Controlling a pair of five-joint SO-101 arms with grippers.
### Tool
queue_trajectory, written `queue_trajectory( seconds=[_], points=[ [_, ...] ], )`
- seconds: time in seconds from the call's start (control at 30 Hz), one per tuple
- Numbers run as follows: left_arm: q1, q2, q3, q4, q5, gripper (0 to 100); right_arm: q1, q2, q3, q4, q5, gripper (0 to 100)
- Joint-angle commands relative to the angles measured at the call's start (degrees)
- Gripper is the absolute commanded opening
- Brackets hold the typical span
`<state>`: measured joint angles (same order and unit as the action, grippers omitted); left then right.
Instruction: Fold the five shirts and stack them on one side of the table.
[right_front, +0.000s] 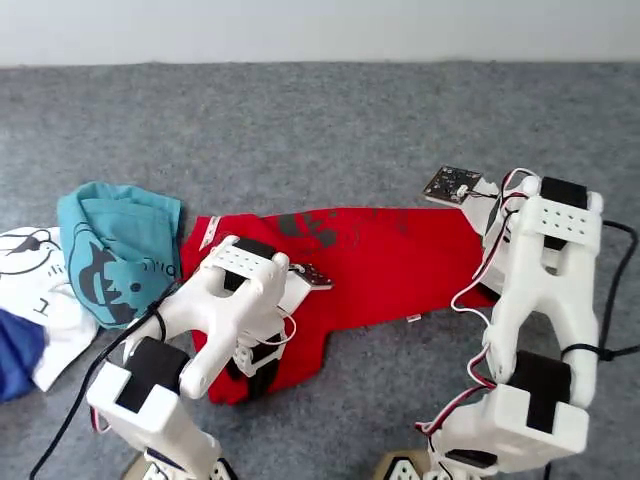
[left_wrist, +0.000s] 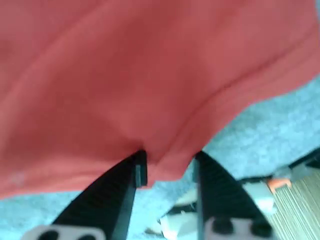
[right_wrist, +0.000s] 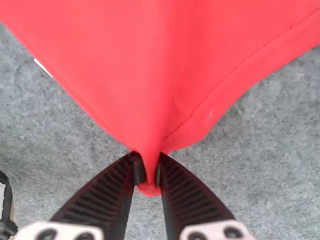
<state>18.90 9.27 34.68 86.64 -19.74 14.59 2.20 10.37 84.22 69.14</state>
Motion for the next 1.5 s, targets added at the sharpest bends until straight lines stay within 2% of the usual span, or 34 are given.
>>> queue_trajectory(
  seconds=[0.0,0.2,0.33,0.63,0.73,0.9,1.1,1.23,1.47],
  points=[
    [0.8,0.0,0.5,-2.9,1.2,8,0.7,-3.0,-2.3,0.6,0.4,0.8],
    [0.8,-0.5,3.2,-3.3,1.1,2,0.7,-3.0,-2.4,0.3,0.4,0.8],
    [0.7,-1.4,2.2,-1.6,1.1,1,0.7,-3.0,-2.4,0.3,0.4,0.8],
    [0.7,-19.6,-5.5,9.8,1.0,2,0.8,-3.5,-2.6,0.7,0.4,0.8],
    [0.5,-21.2,-5.5,11.1,1.0,2,0.7,-3.4,-2.6,0.7,0.4,0.8],
    [0.6,-21.0,-5.0,9.7,1.0,2,0.7,-3.3,-2.6,0.7,0.4,0.8],
    [0.7,-21.0,3.3,4.8,1.0,13,0.7,-3.4,-2.6,0.8,0.4,0.8],
    [0.7,-21.0,6.6,1.6,1.0,13,0.7,-3.3,-2.6,0.8,0.4,0.8],
    [0.6,-20.5,7.1,1.5,1.0,13,0.7,-3.1,-2.6,0.8,0.4,0.8]
  ],
)
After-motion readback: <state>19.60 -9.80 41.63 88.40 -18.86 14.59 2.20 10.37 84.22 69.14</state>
